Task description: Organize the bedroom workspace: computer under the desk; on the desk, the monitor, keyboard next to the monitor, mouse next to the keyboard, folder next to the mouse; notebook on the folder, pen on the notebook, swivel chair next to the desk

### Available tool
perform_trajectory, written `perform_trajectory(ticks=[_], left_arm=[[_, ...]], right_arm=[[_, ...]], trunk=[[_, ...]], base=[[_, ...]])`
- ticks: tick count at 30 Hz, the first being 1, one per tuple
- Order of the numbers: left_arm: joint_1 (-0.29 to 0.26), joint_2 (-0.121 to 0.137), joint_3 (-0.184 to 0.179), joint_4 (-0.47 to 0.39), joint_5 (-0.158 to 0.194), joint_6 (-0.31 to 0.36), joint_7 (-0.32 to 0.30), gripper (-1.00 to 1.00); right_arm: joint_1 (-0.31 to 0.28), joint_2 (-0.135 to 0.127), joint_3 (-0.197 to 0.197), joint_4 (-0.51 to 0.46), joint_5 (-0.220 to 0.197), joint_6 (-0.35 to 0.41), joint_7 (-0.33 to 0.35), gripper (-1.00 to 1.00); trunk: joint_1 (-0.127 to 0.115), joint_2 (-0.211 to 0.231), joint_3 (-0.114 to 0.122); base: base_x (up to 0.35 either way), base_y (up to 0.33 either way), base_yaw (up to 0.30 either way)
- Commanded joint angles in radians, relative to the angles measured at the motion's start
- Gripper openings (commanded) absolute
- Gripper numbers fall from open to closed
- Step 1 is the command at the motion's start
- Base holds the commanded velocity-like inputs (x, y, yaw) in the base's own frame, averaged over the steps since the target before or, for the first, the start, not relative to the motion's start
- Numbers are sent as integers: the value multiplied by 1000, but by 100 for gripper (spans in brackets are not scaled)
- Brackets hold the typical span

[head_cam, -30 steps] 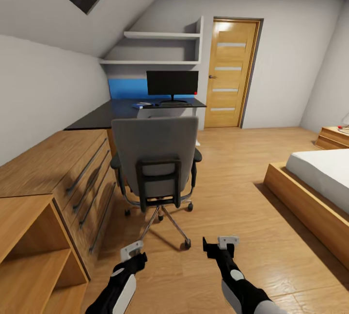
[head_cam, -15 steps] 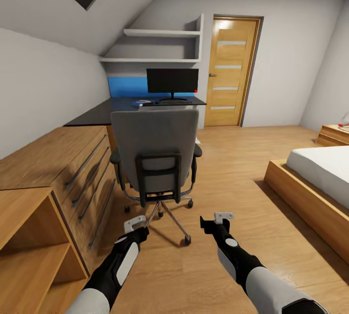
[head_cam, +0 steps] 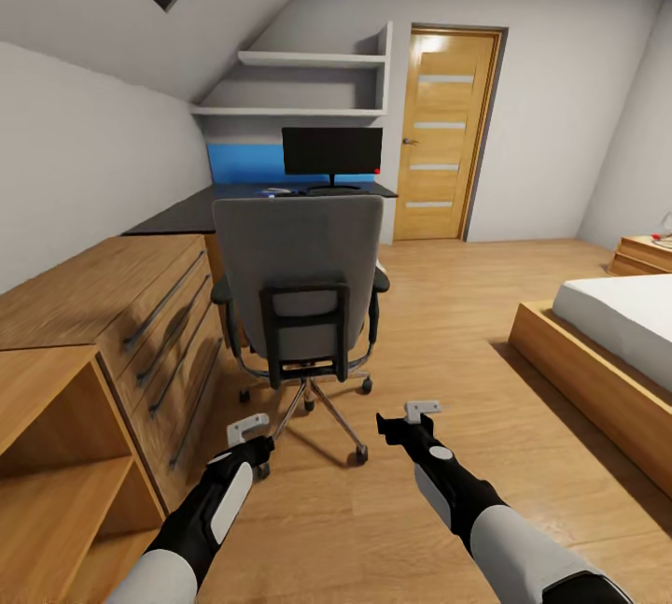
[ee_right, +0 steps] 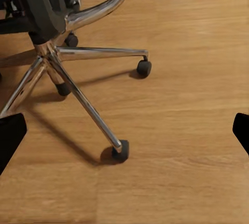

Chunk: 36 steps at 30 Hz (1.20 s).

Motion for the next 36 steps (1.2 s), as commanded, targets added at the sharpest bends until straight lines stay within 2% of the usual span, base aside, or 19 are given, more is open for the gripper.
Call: perform_trajectory(ticks=[1, 2, 3, 8, 15, 20, 30, 36], left_arm=[[0, 3, -4, -2, 9, 2, 8, 100], [0, 4, -4, -2, 9, 2, 8, 100], [-1, 10, -4, -1, 8, 1, 8, 100], [-1, 31, -3, -1, 8, 0, 7, 100], [-1, 45, -5, 0, 10, -1, 7, 100], [-1, 47, -5, 1, 10, -1, 7, 100], [-1, 44, -6, 4, 10, -1, 5, 100], [-1, 42, -7, 17, 7, -2, 4, 100]], right_arm=[[-1, 1, 8, 0, -12, -3, 5, 100], [-1, 8, 8, -1, -13, -1, 12, 100], [-1, 31, 7, -3, -14, 2, 26, 100], [1, 54, 7, -3, -9, 0, 38, 100], [2, 60, 7, -8, -8, -1, 38, 100], [2, 60, 5, -9, -9, -2, 38, 100], [2, 58, 5, -10, -7, -23, 38, 100], [3, 56, 6, -3, -4, -109, 37, 100]], trunk=[[4, -8, -4], [8, -15, -7], [11, -22, -10], [31, -57, -26], [57, -106, -48], [60, -107, -67], [60, -107, -67], [60, -107, -67]], base=[[0, 0, 0], [0, 0, 0], [0, 0, 0], [0, 0, 0], [0, 0, 0], [0, 0, 115], [0, 0, 123], [11, 0, 11]])
